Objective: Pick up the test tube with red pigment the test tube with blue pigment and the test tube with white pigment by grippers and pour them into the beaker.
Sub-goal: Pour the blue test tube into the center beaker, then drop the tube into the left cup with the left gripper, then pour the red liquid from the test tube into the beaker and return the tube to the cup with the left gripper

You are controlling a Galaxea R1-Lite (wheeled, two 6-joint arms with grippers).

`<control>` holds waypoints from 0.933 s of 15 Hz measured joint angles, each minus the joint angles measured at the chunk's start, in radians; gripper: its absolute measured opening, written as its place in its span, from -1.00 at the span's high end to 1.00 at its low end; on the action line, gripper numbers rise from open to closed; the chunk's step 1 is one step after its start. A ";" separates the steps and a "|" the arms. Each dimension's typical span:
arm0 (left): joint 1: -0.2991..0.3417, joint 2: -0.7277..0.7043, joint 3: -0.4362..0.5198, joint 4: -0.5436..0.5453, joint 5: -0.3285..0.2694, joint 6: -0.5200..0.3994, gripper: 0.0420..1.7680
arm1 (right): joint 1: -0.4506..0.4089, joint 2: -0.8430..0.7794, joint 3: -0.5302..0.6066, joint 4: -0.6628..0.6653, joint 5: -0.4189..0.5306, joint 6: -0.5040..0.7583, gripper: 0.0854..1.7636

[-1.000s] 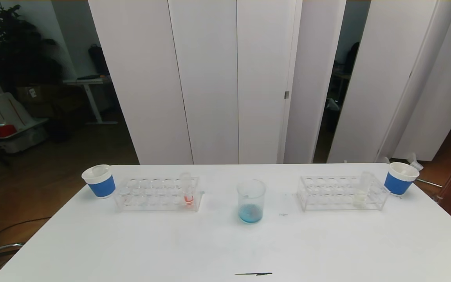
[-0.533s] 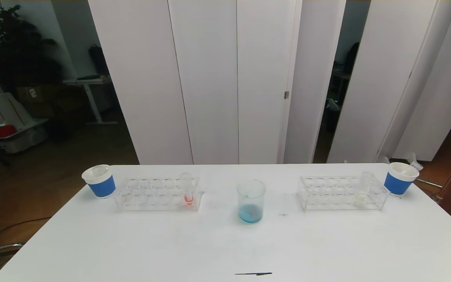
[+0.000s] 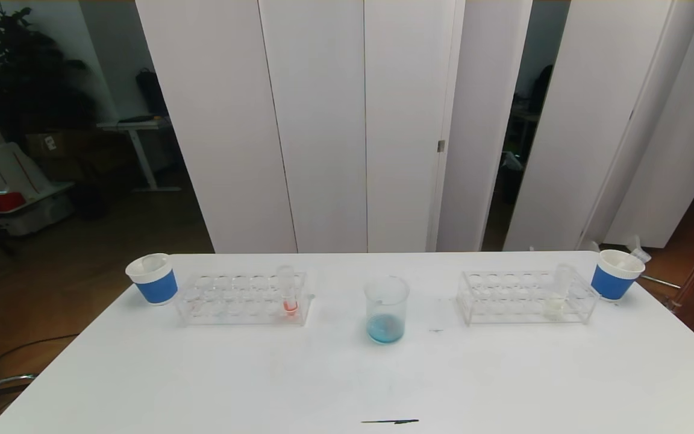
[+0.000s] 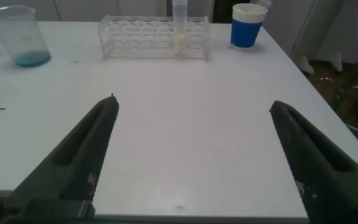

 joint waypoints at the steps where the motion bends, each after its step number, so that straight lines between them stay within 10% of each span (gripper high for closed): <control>1: 0.000 0.000 0.000 0.000 0.001 0.000 -0.97 | 0.000 0.000 0.000 0.000 0.000 0.000 -0.98; 14: 0.000 0.033 -0.163 0.044 -0.008 -0.027 -0.97 | 0.000 0.000 0.000 0.000 0.000 0.000 -0.98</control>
